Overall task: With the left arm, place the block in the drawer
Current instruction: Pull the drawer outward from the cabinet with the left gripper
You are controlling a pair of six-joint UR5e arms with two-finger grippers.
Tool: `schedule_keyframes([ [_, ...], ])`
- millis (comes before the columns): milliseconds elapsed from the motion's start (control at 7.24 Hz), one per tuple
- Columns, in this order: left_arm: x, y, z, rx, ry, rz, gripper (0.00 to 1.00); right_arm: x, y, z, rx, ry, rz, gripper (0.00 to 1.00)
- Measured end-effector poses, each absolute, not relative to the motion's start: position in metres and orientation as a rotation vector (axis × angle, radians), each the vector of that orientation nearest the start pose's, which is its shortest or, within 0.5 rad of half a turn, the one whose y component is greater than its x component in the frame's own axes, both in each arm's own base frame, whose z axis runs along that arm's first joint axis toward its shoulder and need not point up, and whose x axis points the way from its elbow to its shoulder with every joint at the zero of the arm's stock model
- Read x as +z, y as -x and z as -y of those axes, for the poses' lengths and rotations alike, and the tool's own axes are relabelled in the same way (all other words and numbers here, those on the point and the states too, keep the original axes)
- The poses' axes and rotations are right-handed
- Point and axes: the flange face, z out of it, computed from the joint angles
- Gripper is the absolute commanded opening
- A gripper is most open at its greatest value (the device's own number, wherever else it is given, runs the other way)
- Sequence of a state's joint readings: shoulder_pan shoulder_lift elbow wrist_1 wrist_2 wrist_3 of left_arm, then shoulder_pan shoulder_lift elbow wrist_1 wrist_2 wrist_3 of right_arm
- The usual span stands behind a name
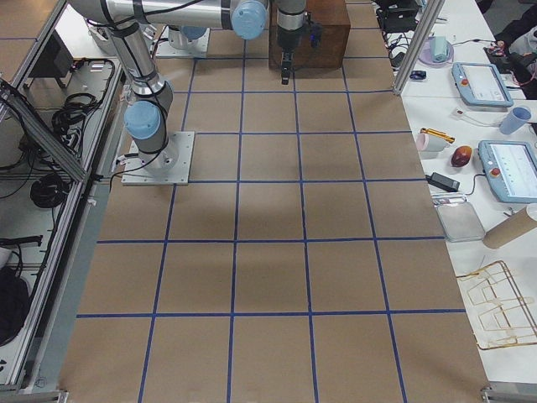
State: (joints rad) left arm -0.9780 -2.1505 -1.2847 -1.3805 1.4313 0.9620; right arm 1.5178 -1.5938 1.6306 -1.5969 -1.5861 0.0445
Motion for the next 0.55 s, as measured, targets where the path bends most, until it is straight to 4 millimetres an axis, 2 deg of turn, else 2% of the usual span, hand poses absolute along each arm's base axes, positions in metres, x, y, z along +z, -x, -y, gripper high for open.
schedule_keyframes([
  [553,0.309,-0.275,0.665,-0.039,-0.62,-3.212,1.0,0.472,-0.106,0.487,0.017,-0.153,-3.153,1.0],
])
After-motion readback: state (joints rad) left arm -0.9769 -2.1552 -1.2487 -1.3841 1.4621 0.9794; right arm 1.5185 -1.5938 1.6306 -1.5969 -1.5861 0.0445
